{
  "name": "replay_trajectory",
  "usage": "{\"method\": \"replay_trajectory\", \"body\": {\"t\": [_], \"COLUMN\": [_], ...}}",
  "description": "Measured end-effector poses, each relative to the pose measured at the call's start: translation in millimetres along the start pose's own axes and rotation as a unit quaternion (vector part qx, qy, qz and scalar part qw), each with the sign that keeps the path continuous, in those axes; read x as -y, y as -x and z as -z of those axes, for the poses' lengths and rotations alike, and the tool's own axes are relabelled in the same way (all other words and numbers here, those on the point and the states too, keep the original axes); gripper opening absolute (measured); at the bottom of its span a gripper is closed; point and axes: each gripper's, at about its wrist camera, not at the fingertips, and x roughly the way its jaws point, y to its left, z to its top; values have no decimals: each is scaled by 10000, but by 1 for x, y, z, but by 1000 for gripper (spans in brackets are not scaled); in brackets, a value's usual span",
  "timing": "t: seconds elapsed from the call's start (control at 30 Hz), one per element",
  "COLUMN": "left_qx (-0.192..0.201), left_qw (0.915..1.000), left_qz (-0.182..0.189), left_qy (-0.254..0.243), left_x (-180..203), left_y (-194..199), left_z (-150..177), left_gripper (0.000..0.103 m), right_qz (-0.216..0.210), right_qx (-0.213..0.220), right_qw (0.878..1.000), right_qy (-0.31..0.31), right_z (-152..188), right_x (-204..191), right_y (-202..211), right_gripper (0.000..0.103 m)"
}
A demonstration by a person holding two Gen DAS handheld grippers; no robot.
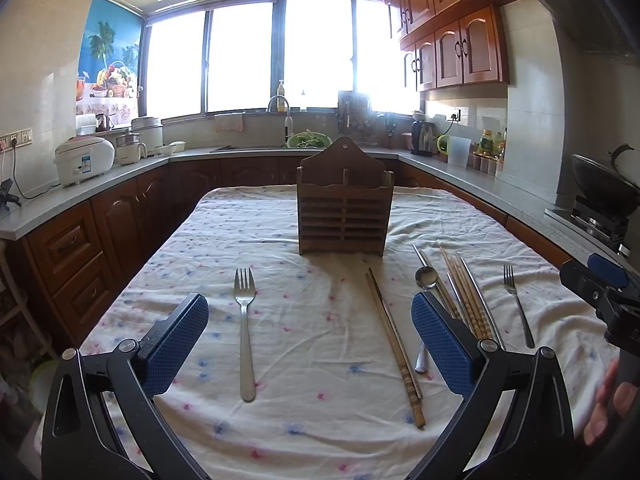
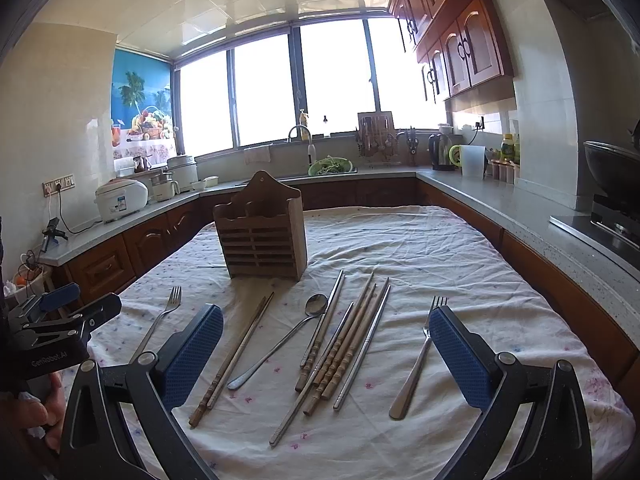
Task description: Organize utensils
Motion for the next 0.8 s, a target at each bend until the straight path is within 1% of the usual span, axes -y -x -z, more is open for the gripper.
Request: {"method": "replay_trajectory", "body": {"t": [0.53, 0.63, 0.8], "left_qx": [-70, -169, -494], "left_qw": [10000, 9998, 9983], "left_qz": [40, 88, 226], "left_qy": [8, 70, 215], "left_x": [2, 1, -3], "left_y": [-4, -8, -24], "left_z": [-1, -1, -3], "left_gripper": [103, 103, 103], "right_qz": [-24, -30, 7], "right_qx": [-47, -95, -227], "right_qw": [10000, 9999, 9996], "right_qy": [-56, -100, -195], "right_z": [1, 1, -1], "right_x": [3, 5, 11], "right_y": [-3, -5, -12], "right_gripper": [103, 103, 103]}}
